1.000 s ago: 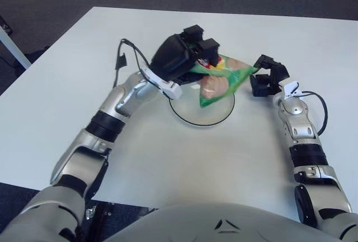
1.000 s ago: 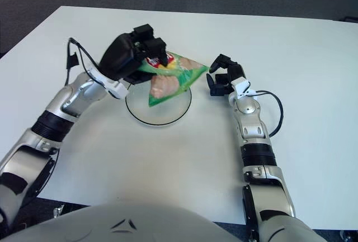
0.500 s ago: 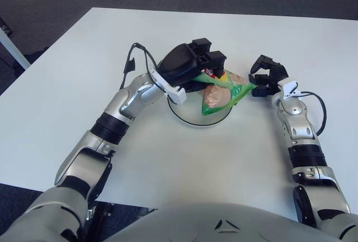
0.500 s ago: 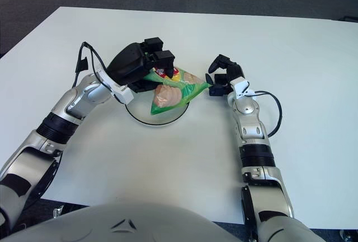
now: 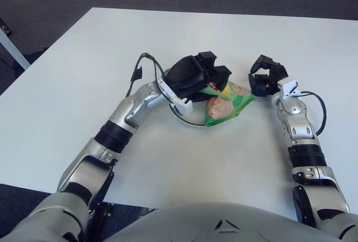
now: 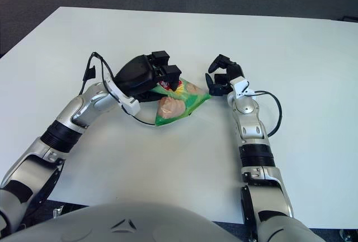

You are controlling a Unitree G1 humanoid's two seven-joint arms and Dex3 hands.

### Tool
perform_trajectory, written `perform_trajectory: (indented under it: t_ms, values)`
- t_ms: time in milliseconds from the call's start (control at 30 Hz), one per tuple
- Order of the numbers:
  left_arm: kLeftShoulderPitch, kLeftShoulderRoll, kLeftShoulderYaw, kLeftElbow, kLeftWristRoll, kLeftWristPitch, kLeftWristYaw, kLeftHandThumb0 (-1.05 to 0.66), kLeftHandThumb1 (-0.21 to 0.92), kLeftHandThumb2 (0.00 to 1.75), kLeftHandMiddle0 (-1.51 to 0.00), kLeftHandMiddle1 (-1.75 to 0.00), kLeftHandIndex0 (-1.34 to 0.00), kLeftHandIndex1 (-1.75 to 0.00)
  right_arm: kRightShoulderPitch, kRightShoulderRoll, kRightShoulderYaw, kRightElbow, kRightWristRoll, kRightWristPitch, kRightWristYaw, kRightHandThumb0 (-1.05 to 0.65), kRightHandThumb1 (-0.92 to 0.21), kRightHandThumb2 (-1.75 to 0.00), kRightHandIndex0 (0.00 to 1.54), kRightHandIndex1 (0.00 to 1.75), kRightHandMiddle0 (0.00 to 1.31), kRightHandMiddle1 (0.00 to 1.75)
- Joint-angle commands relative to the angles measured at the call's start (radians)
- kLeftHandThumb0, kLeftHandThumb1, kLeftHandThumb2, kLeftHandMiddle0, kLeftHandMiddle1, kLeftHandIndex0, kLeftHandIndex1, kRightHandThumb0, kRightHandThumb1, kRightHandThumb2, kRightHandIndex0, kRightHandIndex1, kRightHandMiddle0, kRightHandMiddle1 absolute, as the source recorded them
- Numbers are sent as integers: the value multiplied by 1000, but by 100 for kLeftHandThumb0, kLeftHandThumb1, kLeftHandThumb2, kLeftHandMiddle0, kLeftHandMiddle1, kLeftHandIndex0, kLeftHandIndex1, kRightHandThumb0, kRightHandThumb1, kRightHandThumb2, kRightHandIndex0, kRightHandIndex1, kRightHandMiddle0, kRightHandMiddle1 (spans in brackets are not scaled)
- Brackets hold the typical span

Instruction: Put the snack into the plate.

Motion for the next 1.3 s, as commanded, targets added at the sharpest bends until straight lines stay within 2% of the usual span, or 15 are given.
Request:
perform_trajectory:
  t_ms: [0,233,467,700,767,800,867,900,967,1000,1067,1100,1167,1200,1267]
  values:
    - [-37,46,-45,-3,69,3,-93,54,14,153,-76,-175,-95,-175,63,15,26,54,-14,54,21,-49,-29,-134,121,175,64,175]
    - [-59,78,-72,13,96,-17,-120,55,12,156,-77,-175,-96,-175,66,10,32,49,-20,54,25,-49,-29,-135,124,175,64,175]
    - [-22,64,-69,24,46,-6,-108,55,12,155,-77,-175,-95,-175,65,3,39,48,-24,54,28,-50,-29,-135,126,175,64,175]
    - [-34,72,-84,50,54,-29,-99,54,14,152,-75,-175,-90,-175,65,1,39,52,-18,50,32,-50,-28,-135,127,175,64,175]
    - [-39,73,-89,61,54,-37,-99,54,15,152,-75,-175,-83,-175,65,0,38,56,-17,47,32,-50,-29,-135,127,175,64,175]
    - [-41,74,-90,65,54,-40,-100,43,11,155,-77,-175,-80,-171,65,0,38,56,-17,46,32,-50,-29,-135,127,175,64,175]
    - [-41,80,-94,62,53,-36,-121,17,24,141,-61,-175,-61,-173,64,-1,38,62,-15,43,34,-49,-29,-135,126,175,64,175]
    - [-28,101,-91,10,26,-7,-194,14,26,138,-58,-175,-58,-173,64,-1,38,64,-15,42,36,-49,-29,-135,126,175,64,175]
    - [-10,140,-84,-87,-27,56,-335,7,40,122,-46,-175,-45,-174,64,-1,38,65,-14,40,36,-49,-29,-134,125,175,63,175]
    - [-17,165,-84,-138,-61,114,-451,19,44,116,-45,-175,-29,-162,63,-1,38,68,-14,39,36,-49,-30,-134,125,175,63,175]
    - [-28,189,-86,-187,-93,180,-571,-12,34,110,-19,-163,-12,-122,62,-1,37,72,-14,36,35,-49,-30,-134,125,175,63,175]
    - [-34,192,-89,-195,-97,199,-604,-16,33,109,-15,-161,-9,-116,61,-1,37,73,-15,35,35,-49,-30,-134,125,175,63,175]
    - [-73,202,-91,-227,-123,229,-682,-35,32,103,-6,-129,-4,-89,61,-2,36,75,-15,34,36,-49,-30,-134,125,175,63,175]
    - [-104,213,-90,-239,-149,233,-723,-39,33,101,-5,-122,-3,-84,60,-3,36,79,-15,32,37,-49,-30,-134,125,175,63,175]
    - [-130,227,-88,-247,-174,225,-759,-53,39,91,-2,-84,-1,-63,55,-3,36,89,-14,27,38,-49,-30,-133,125,175,63,175]
